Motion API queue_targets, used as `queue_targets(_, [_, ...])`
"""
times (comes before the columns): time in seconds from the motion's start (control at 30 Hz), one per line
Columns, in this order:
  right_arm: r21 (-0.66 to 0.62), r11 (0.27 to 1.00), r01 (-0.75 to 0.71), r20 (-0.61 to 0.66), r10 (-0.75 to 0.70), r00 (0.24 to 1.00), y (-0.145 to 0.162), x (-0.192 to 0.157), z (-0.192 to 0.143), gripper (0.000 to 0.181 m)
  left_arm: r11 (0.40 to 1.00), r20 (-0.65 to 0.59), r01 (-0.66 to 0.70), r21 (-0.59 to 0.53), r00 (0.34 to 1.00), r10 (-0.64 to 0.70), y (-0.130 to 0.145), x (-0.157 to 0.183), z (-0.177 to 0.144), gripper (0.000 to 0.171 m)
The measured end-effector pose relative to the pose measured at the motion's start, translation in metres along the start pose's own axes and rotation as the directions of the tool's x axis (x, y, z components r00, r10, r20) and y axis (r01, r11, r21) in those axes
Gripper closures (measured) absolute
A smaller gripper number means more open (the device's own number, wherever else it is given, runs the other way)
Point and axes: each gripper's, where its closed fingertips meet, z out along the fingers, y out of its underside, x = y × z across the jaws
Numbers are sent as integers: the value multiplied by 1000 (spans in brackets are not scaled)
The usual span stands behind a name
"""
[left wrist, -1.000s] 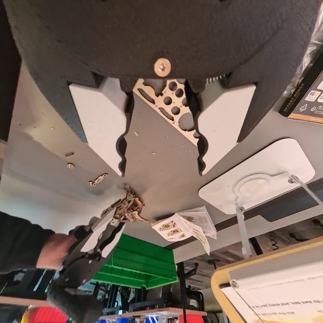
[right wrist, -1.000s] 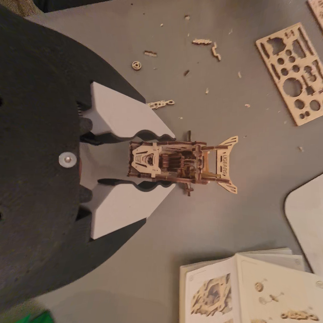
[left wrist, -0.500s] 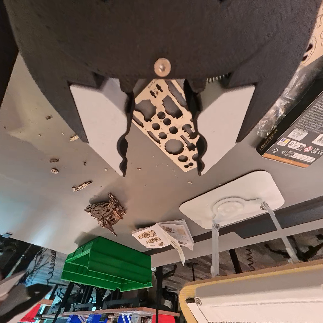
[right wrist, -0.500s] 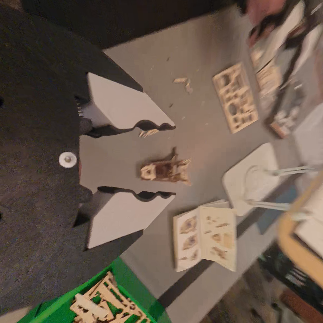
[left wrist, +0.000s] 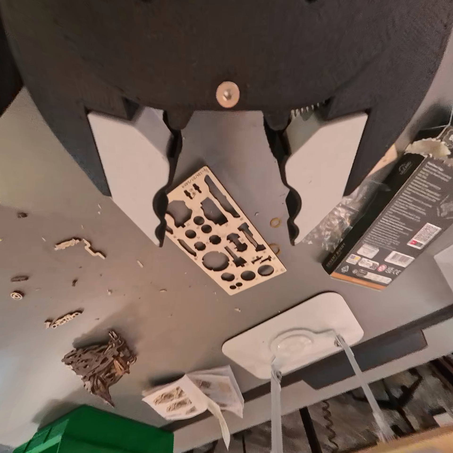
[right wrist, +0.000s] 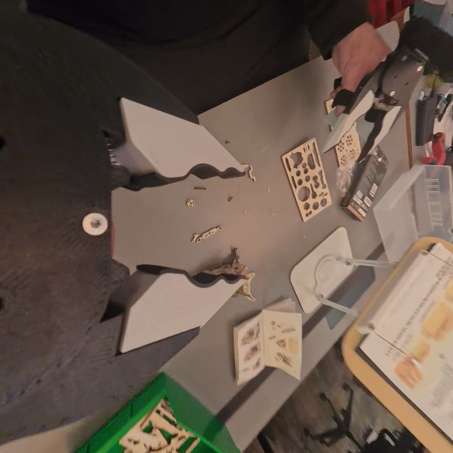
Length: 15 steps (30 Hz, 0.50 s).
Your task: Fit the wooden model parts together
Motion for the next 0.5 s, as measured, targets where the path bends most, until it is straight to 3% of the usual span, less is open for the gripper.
queue_targets(0.13, [-65,996,-53,63,57,996,31,-8,25,104,994,-6,29,-107,1000,-30,22,-2,4,87])
queue_targets(0.23, [-132,990,-58,63,66,996,57,-4,44,104,965,6,85,-246,996,-86,48,-3,10,95])
queue_targets(0.37, [-146,983,-109,107,125,986,74,-8,62,105,927,-48,174,-332,978,-201,64,12,19,134])
queue_targets(0.5, [-147,980,-130,130,150,980,84,-7,72,106,907,-74,234,-351,958,-275,64,19,24,153])
